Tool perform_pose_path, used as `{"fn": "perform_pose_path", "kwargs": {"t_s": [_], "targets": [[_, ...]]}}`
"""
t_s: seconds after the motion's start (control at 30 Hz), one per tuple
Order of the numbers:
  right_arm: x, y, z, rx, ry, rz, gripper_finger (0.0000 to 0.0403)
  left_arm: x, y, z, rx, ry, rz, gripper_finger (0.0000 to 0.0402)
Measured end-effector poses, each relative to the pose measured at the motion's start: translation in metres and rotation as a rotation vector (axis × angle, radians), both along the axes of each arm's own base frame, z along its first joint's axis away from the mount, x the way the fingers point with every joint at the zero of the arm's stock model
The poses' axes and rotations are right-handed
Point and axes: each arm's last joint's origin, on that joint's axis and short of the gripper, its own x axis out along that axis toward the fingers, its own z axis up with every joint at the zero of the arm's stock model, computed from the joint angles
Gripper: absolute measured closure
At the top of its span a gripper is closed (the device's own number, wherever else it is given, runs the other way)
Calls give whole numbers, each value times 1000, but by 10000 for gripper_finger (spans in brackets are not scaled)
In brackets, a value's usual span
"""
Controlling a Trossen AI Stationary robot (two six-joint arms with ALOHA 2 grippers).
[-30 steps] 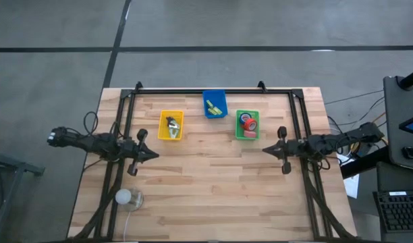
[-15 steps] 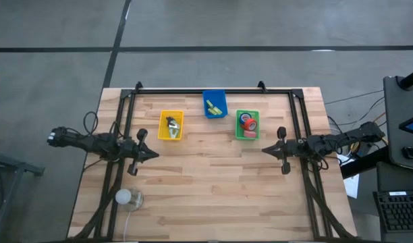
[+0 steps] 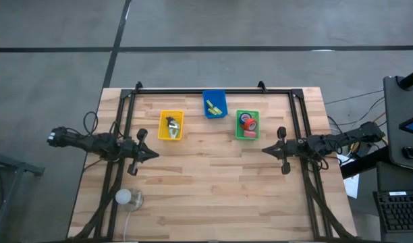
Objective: Pick and place Stapler, Stapler remover, tape
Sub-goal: Return to Home Position
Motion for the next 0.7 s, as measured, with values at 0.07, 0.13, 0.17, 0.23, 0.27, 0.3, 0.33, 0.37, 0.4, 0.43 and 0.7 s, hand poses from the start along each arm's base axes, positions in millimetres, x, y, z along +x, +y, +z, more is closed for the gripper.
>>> {"fn": "perform_pose_path", "kwargs": {"t_s": [0.07,0.13,0.17,0.23,0.27,0.3,0.33,0.37,0.4,0.43,0.7], "targets": [[0,0,0,-4,0,1,394,0,0,0,0,0,0,384],[0,0,0,2,0,0,394,0,0,0,0,0,0,385],[0,0,0,7,0,0,394,0,0,0,0,0,0,385],[0,0,0,8,0,1,394,0,0,0,0,0,0,385],[0,0,0,7,0,1,394,0,0,0,0,0,0,384],[0,0,0,3,0,1,394,0,0,0,0,0,0,383],[0,0,0,-3,0,1,394,0,0,0,0,-1,0,383],[0,0,0,-4,0,2,394,0,0,0,0,-1,0,383],[0,0,0,-3,0,2,394,0,0,0,0,-1,0,383],[0,0,0,-1,1,1,394,0,0,0,0,-1,0,384],[0,0,0,-3,1,2,394,0,0,0,0,-1,-1,383]]}}
